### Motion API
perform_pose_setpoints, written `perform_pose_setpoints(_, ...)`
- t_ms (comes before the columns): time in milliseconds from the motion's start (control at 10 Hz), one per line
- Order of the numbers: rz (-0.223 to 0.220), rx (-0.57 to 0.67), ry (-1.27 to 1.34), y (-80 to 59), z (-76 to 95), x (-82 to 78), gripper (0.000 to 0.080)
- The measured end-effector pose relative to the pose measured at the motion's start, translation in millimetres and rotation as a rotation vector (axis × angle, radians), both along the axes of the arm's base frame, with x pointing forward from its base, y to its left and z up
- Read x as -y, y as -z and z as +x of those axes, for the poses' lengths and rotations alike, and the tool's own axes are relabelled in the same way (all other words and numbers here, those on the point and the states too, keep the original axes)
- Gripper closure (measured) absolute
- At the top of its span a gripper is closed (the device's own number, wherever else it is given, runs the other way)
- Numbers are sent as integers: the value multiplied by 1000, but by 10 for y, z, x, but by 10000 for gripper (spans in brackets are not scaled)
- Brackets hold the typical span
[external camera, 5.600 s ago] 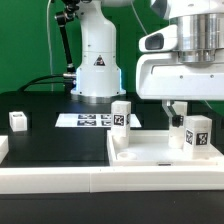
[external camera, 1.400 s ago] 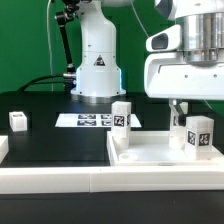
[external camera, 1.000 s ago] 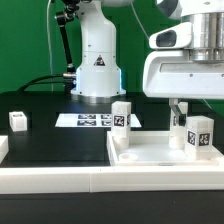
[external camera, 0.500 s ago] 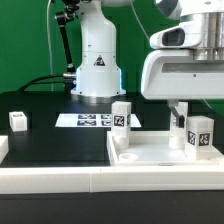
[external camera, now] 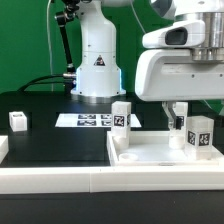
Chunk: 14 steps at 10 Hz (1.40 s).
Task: Assemble square table
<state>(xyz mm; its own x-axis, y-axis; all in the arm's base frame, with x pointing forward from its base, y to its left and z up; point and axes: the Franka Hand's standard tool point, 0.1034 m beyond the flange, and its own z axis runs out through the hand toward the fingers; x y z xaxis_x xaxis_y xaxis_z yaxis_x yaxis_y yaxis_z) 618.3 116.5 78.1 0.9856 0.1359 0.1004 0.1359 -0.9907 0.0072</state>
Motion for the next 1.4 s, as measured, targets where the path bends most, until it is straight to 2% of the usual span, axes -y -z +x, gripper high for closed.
perform_pose_setpoints(100,1,0,13,0,0,2,239)
perform_pose_setpoints(200,1,0,14,0,0,2,435)
perform_pose_setpoints(300,4,0,31,0,1,1,510)
perform_pose_setpoints(800,44,-4,442,6,-13,13,510)
perform_pose_setpoints(1200,37,7,716,8,-36,160,503)
perform_pose_setpoints(1400,35,12,764,8,-36,217,501)
